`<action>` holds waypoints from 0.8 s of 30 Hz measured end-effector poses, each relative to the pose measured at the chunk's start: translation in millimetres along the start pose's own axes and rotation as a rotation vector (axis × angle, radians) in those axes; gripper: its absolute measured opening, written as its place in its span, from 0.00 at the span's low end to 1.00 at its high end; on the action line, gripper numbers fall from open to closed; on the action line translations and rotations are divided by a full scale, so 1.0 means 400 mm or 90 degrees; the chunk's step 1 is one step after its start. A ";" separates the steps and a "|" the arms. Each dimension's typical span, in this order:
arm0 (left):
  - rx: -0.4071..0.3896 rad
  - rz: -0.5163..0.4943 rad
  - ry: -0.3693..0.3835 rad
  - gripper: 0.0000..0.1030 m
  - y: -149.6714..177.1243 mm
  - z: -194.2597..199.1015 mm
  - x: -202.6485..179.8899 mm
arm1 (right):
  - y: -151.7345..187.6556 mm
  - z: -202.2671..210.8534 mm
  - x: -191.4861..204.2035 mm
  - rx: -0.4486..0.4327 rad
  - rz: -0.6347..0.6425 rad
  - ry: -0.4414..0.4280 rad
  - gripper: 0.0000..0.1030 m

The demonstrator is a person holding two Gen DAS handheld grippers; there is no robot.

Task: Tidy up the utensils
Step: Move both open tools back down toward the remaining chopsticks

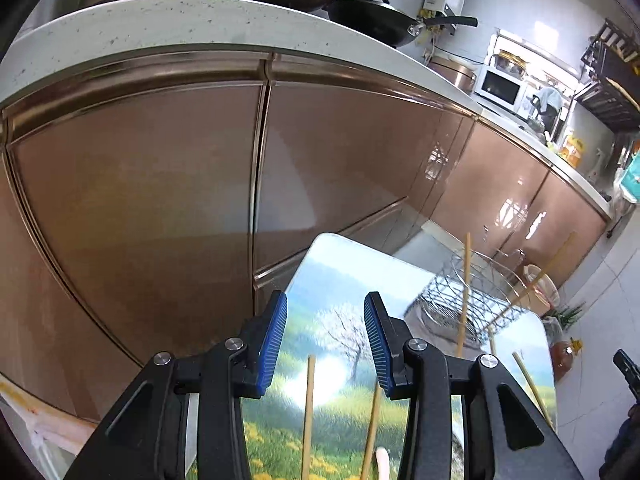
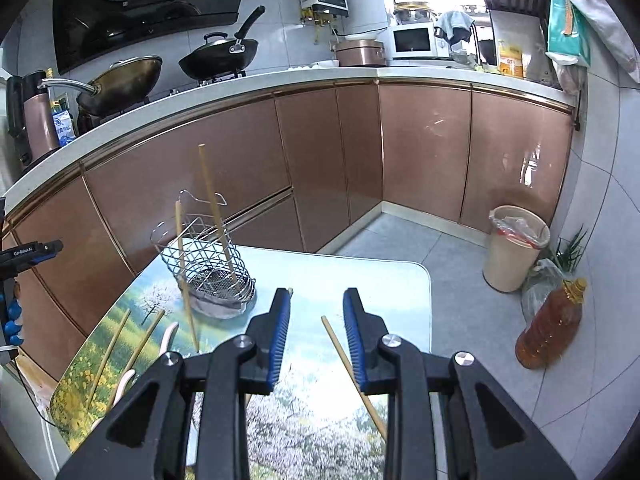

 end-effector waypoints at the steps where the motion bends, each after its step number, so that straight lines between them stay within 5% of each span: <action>1: 0.004 -0.001 0.006 0.38 0.005 0.006 -0.001 | 0.002 0.005 -0.002 0.003 -0.001 -0.001 0.25; 7: 0.074 -0.014 0.013 0.43 0.073 -0.017 0.027 | 0.048 -0.020 -0.039 0.085 -0.005 -0.001 0.25; 17: 0.326 -0.051 0.020 0.44 0.294 -0.221 0.064 | 0.187 -0.263 -0.081 0.309 0.048 -0.007 0.25; 24: 0.396 -0.059 -0.001 0.46 0.318 -0.339 0.069 | 0.218 -0.394 -0.076 0.385 0.080 -0.013 0.25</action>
Point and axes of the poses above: each gripper's, at about its wrist camera, not at the fingertips, and z roughly against the way its jaws point, x to its left, y to its underside, the point moved 9 cm from there along -z, roughly the way its jaws point, and after that the axes turned 2 degrees about x, right-handed, at the moved point
